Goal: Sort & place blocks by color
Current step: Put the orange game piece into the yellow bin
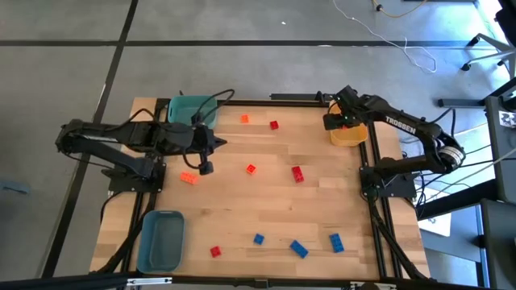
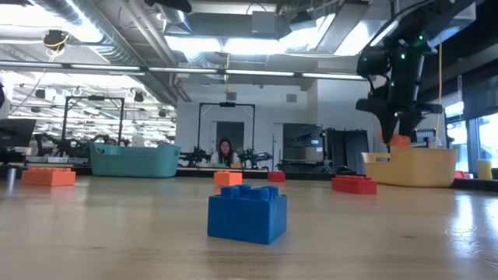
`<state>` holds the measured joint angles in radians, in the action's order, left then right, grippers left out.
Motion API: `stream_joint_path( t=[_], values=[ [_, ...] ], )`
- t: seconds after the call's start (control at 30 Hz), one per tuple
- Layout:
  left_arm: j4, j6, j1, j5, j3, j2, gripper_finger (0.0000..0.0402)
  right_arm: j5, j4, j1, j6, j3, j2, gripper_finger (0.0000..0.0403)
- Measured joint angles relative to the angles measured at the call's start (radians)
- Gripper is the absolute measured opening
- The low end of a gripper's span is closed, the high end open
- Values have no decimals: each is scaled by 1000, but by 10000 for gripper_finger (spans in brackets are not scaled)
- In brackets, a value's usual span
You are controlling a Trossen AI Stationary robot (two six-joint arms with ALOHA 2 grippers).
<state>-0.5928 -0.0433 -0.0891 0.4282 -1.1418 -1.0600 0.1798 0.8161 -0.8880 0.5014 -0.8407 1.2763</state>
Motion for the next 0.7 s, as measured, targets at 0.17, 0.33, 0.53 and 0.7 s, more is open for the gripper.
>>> stream_joint_path(
  t=[0.17,0.33,0.53,0.7],
  values=[
    [-3,-21,0,13,-34,-27,0,-29,-94,-34,-3,100,1,143],
    [1,-21,0,31,-41,-35,0,-69,-184,-48,-9,176,7,143],
    [2,-19,0,32,-41,-35,0,-69,-191,-53,-11,198,60,143],
    [2,-18,0,32,-41,-35,0,-69,-219,-53,-6,198,96,143]
  ],
)
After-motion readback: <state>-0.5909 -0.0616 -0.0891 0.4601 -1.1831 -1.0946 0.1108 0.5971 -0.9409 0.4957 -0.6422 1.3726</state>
